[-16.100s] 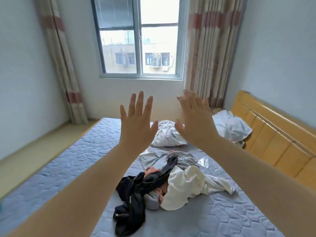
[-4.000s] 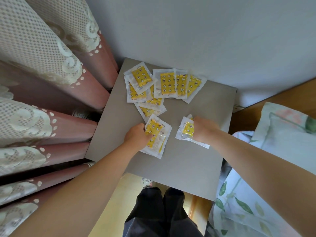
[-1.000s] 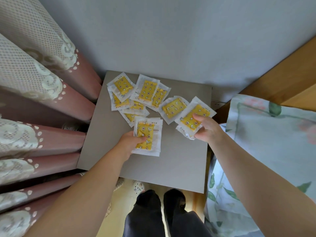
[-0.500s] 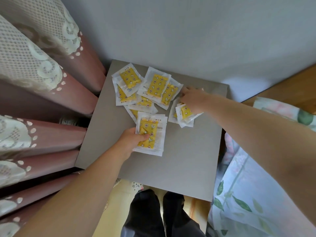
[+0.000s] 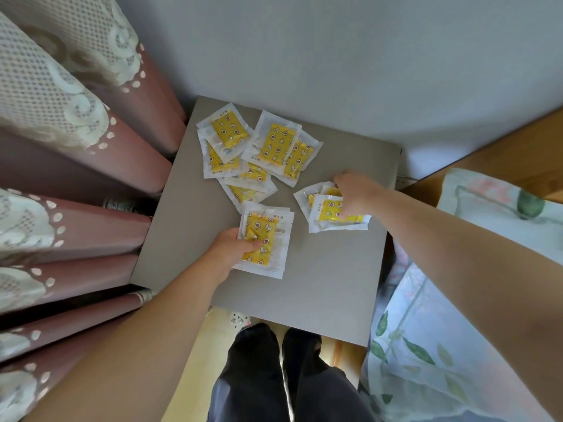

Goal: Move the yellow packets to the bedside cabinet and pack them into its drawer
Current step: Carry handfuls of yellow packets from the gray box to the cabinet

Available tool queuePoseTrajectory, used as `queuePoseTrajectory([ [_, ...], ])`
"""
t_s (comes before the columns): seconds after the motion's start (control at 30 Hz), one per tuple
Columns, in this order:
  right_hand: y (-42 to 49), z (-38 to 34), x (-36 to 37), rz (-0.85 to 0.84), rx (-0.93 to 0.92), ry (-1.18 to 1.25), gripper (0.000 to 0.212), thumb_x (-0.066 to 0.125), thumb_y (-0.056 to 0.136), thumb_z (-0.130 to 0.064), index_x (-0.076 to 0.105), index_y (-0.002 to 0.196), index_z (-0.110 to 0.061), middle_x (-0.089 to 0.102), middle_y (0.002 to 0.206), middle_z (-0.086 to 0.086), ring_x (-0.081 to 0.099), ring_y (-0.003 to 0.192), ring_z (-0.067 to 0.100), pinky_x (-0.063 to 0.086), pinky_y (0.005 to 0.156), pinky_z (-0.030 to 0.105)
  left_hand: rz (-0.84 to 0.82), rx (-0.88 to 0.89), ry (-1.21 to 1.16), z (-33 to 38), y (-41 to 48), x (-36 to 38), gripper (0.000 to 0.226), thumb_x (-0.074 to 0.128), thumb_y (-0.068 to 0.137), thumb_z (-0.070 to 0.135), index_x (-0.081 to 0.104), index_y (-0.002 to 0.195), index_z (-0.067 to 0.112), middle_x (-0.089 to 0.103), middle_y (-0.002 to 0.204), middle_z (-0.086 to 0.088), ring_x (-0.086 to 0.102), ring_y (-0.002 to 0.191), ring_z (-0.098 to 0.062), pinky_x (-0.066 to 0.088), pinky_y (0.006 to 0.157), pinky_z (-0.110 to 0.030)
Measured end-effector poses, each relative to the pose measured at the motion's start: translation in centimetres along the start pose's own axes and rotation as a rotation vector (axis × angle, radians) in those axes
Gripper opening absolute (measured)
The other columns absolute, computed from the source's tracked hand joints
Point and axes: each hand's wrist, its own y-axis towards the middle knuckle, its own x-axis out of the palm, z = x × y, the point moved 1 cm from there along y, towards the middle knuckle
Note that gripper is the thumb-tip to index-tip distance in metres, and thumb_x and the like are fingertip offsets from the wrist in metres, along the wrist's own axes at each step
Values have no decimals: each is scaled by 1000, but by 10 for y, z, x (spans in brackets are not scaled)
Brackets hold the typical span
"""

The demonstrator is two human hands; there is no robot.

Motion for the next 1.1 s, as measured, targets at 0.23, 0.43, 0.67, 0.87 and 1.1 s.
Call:
queuePoseTrajectory([
  [0.23,-38,-16,41,-13,147,442,39,79,70,-19,56,99,-10,59,95,3,55,83,21,42,67,27,-24,19,-62,0,-24,7,18,68,85,4,64,101,13,70,98,-7,68,82,-19,57,71,-32],
  [0.43,-112,-43,70,-36,357,1740,26,66,79,9,65,101,-4,72,89,14,71,81,30,59,69,42,-40,116,-24,0,-64,-7,18,65,87,2,64,100,14,70,94,-3,67,83,-19,55,72,-32],
  [0.67,-220,-93,60,-4,340,2095,23,63,86,-1,64,107,-12,75,86,5,72,81,24,55,71,43,-89,211,100,-6,-130,-33,20,68,86,6,65,101,18,70,106,-5,67,97,-25,53,89,-40],
  [0.87,-307,-178,93,151,371,2263,17,61,88,-2,64,100,-14,75,81,5,72,74,23,57,65,43,-179,258,375,-50,-179,-72,21,73,81,5,64,91,22,70,97,-2,67,94,-25,53,86,-38],
  [1.1,-414,-262,195,280,583,2512,37,64,85,-4,60,121,-12,68,115,11,67,100,30,54,77,48,-376,194,631,-131,-246,-82,26,74,78,1,68,99,15,73,100,-8,69,95,-29,52,91,-46],
])
